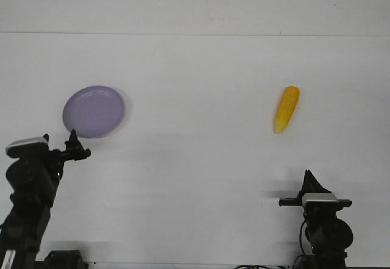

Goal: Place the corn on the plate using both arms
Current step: 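Reach the left gripper to the lavender plate's near rim and grasp it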

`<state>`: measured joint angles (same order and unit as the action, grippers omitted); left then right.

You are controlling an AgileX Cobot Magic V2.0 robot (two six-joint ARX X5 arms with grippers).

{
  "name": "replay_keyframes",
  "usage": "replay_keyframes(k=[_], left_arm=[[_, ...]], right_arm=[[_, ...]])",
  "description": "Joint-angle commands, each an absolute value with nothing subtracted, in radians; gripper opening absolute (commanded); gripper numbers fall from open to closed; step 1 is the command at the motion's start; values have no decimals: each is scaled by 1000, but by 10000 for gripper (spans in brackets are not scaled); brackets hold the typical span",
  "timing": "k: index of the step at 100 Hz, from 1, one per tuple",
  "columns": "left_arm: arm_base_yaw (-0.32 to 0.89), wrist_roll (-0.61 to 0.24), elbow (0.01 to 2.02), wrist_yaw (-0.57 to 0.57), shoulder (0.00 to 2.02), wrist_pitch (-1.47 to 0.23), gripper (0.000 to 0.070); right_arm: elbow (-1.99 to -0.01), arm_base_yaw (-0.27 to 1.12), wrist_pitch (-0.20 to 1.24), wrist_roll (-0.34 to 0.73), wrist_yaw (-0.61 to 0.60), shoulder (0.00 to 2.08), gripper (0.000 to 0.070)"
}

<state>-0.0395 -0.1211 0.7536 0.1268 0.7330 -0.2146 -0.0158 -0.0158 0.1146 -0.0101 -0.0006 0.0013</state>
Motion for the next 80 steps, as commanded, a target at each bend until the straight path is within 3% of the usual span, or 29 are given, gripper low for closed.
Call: replay_keyframes(k=[1,34,72,80], left_arm=[[-80,-102,823,89,868,-233,458],[-293,-121,1154,-162,1479,-422,456],[-315,-118,1243,-162,1763,-356,444],[-314,-121,1243,-162,1781,-324,399]], right_arm=[[-13,-18,105,3,0,1,16],[-13,-18,105,3,0,1,16],[-13,-18,105,3,0,1,16],[-13,-18,105,3,0,1,16]])
